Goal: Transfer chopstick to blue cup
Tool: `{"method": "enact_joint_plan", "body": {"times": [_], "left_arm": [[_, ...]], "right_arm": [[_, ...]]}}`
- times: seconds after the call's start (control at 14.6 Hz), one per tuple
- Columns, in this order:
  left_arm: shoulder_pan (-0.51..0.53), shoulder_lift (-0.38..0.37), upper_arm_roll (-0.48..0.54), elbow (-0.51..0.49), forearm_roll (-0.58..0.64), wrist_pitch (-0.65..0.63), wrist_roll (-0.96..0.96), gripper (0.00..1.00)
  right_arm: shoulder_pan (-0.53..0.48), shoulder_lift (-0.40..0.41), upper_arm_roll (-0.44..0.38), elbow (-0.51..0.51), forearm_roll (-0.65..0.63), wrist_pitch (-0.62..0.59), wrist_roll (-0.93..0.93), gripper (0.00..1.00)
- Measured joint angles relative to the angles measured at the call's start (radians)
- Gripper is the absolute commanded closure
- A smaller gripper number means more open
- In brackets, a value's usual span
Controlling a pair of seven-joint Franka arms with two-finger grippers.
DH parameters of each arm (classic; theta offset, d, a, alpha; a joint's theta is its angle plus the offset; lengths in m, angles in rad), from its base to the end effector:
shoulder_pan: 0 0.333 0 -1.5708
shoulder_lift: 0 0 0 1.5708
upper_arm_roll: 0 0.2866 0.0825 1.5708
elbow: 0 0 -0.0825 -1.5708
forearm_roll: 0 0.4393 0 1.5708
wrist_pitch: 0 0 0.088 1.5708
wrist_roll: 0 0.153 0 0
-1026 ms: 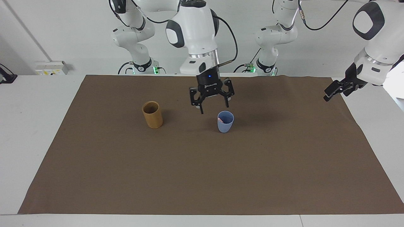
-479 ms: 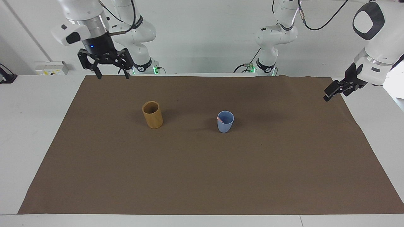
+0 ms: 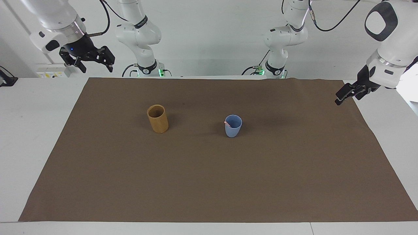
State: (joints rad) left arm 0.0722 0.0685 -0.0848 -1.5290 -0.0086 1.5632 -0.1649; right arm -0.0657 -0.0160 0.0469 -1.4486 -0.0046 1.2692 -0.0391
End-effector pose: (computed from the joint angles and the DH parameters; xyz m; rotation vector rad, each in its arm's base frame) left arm 0.6259 -0.0079 0.5283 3.1207 0.2384 -0.0551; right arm 0.5635 -0.0112 0.5978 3.1305 0.0301 -0.2565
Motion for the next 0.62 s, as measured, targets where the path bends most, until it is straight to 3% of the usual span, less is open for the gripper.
{"method": "enact_joint_plan", "body": {"times": [0.62], "left_arm": [[-0.016, -0.001, -0.026, 0.0, 0.0, -0.008, 0.254, 0.0]], "right_arm": [[-0.005, -0.003, -0.019, -0.001, -0.023, 0.008, 0.0, 0.0]]}}
